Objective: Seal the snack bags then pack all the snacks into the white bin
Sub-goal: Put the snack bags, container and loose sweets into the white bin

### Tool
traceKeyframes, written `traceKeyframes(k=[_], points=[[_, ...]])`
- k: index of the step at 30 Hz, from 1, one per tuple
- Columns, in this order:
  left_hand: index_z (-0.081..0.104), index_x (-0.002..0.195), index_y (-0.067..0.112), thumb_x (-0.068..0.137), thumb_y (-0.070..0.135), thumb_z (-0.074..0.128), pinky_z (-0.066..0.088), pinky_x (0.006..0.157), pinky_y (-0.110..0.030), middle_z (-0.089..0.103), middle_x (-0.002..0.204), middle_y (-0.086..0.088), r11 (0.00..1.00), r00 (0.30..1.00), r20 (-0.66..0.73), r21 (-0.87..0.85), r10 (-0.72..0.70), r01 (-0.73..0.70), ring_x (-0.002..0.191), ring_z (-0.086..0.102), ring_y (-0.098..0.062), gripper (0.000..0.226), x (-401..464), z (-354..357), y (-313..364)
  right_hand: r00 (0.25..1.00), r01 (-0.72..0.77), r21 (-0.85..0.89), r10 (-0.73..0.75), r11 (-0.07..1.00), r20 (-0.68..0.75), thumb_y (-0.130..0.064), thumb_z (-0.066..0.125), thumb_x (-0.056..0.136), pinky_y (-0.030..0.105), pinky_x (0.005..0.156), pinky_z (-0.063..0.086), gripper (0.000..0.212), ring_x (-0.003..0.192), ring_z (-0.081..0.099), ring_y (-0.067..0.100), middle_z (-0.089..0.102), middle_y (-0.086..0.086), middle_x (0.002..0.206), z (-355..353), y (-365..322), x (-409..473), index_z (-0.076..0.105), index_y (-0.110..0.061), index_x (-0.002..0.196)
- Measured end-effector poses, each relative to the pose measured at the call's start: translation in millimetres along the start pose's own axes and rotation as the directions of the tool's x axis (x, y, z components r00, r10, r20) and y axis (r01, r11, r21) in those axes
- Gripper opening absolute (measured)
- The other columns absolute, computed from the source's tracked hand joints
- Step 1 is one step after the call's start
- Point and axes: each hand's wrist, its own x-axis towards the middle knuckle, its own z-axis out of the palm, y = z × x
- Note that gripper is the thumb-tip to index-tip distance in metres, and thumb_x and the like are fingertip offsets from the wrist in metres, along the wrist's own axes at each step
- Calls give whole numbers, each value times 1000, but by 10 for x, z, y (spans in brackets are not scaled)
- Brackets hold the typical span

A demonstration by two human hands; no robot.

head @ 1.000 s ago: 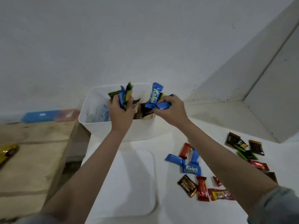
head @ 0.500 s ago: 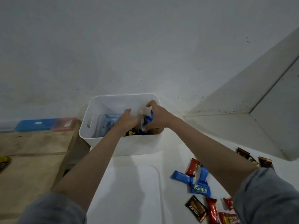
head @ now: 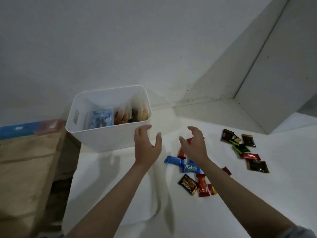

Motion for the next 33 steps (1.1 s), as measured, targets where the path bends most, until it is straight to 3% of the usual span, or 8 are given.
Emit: traceKeyframes(k=[5, 10, 16, 21, 24, 27, 30, 33], points=[[42, 134, 9, 68, 68, 53, 38, 105, -41, 41, 139, -11, 986, 947, 300, 151, -119, 76, 130, 40, -25, 89, -987, 575, -39, 973, -217, -326, 179, 920, -143, -44, 76, 73, 52, 105, 31, 80, 133, 36, 35, 40, 17, 143, -589, 1165, -546, 40, -12, 137], [-6, 149, 20, 43, 96, 44, 4, 114, -58, -15, 158, -7, 869, 771, 497, 473, -397, 143, 146, -9, -29, 140, -1552, 1092, -35, 911, -407, -499, 378, 766, -163, -72, 73, 55, 71, 106, 8, 120, 144, 5, 41, 4, 15, 159, -1183, 1879, -612, 12, -29, 149], [-18, 145, 32, 40, 103, 31, 1, 107, -70, -19, 157, -15, 755, 776, 385, 633, -499, 172, 145, -12, -39, 136, -1664, 1736, 51, 891, -436, -558, 423, 706, -162, -90, 53, 41, 74, 103, 8, 135, 143, -4, 47, -6, 15, 159, -1611, 2390, 53, -3, -33, 149], [-20, 143, 47, 38, 102, 36, 5, 104, -74, -33, 153, -12, 678, 801, 259, 698, -540, 231, 142, -19, -42, 131, -1276, 2046, -57, 941, -217, -653, 333, 725, 57, -99, 42, 40, 75, 102, 6, 129, 142, -9, 48, -15, 9, 159, -1608, 2552, 800, -13, -47, 145], [-3, 145, 50, 42, 102, 26, 12, 101, -76, -15, 159, -11, 659, 813, 273, 732, -514, 171, 143, -13, -45, 119, -1084, 2143, -158, 949, -75, -711, 269, 699, 164, -97, 34, 55, 77, 100, 7, 106, 141, -5, 51, -8, 6, 160, -1479, 2530, 1102, -6, -53, 143], [39, 139, 40, 60, 93, 31, 25, 94, -75, 31, 150, -13, 704, 886, 235, 698, -399, 132, 140, 19, -45, 95, -1019, 2235, -201, 968, 52, -697, 136, 715, 212, -83, 42, 70, 71, 101, 17, 81, 138, 16, 49, 21, 7, 156, -1362, 2540, 1231, 24, -50, 141], [62, 112, 24, 76, 78, 40, 42, 86, -54, 61, 114, -12, 745, 962, 130, 660, -240, 97, 113, 48, -40, 68, -1009, 2293, -219, 981, 194, -654, -157, 731, 115, -63, 54, 74, 51, 82, 46, 52, 101, 52, 40, 58, 10, 121, -1291, 2561, 1161, 60, -29, 113], [66, 98, 16, 79, 57, 54, 42, 74, -37, 64, 97, -8, 778, 979, 139, 628, -149, 30, 88, 55, -35, 47, -985, 2335, -210, 947, 303, -654, -295, 693, 126, -47, 56, 74, 34, 58, 47, 35, 73, 52, 32, 63, 6, 94, -1262, 2535, 1097, 64, -20, 94]])
